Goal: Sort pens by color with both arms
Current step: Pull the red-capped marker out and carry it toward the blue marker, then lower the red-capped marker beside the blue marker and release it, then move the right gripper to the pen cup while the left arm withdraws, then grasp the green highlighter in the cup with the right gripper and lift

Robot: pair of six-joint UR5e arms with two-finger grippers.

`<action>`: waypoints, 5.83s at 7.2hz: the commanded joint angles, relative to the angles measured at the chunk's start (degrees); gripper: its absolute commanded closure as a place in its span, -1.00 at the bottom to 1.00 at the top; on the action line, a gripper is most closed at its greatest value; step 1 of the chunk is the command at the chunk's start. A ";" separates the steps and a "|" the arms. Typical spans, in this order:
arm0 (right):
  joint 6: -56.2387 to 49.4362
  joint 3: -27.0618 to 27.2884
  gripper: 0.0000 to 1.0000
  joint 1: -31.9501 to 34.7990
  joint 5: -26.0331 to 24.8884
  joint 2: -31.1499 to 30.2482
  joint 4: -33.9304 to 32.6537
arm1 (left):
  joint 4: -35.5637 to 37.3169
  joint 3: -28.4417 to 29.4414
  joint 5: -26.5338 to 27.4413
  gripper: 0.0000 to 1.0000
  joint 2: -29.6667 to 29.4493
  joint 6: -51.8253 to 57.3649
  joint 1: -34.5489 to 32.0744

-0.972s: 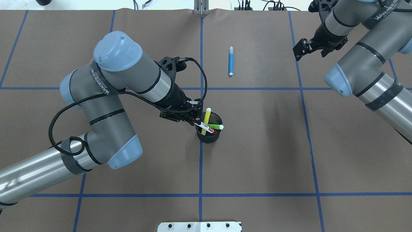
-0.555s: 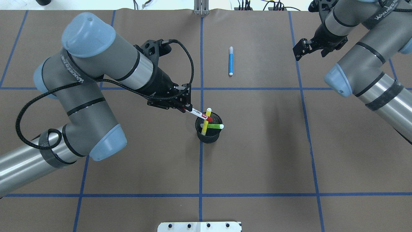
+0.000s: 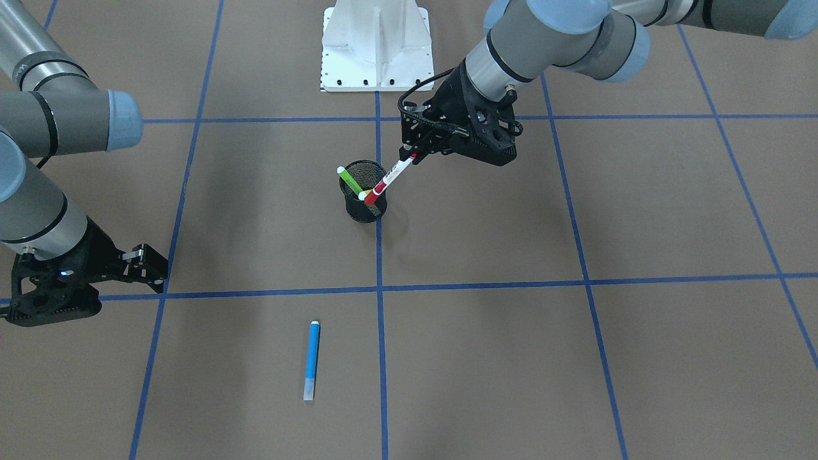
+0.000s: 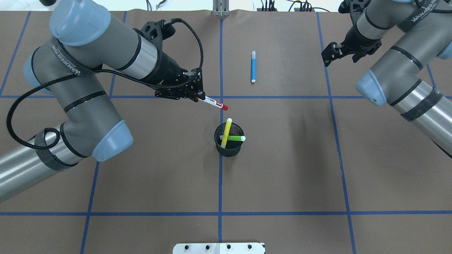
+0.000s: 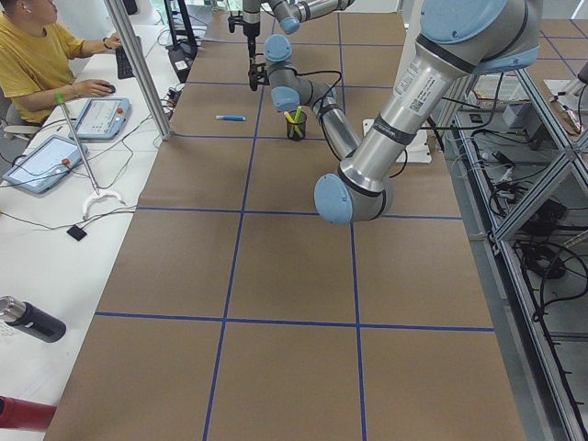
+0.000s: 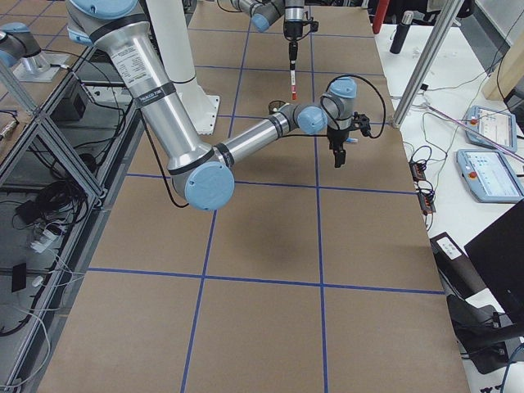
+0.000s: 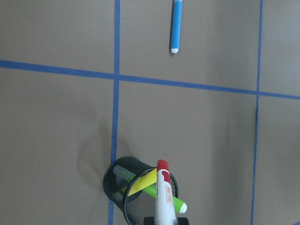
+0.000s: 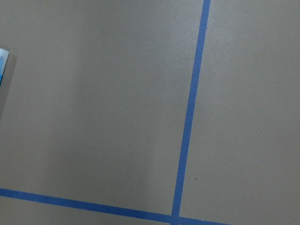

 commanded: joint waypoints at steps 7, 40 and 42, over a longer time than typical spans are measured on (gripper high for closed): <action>0.02 -0.18 -0.98 -0.06 0.00 0.00 -0.09 | -28.53 37.89 33.30 1.00 -16.61 -14.94 4.63; 29.34 12.92 -0.44 -27.74 -10.46 10.90 -9.50 | 20.82 0.44 -9.63 -0.99 6.03 41.99 -14.60; 26.75 12.30 -0.33 -27.83 -9.85 7.14 0.74 | 20.82 0.53 -9.63 -1.00 6.03 42.08 -14.60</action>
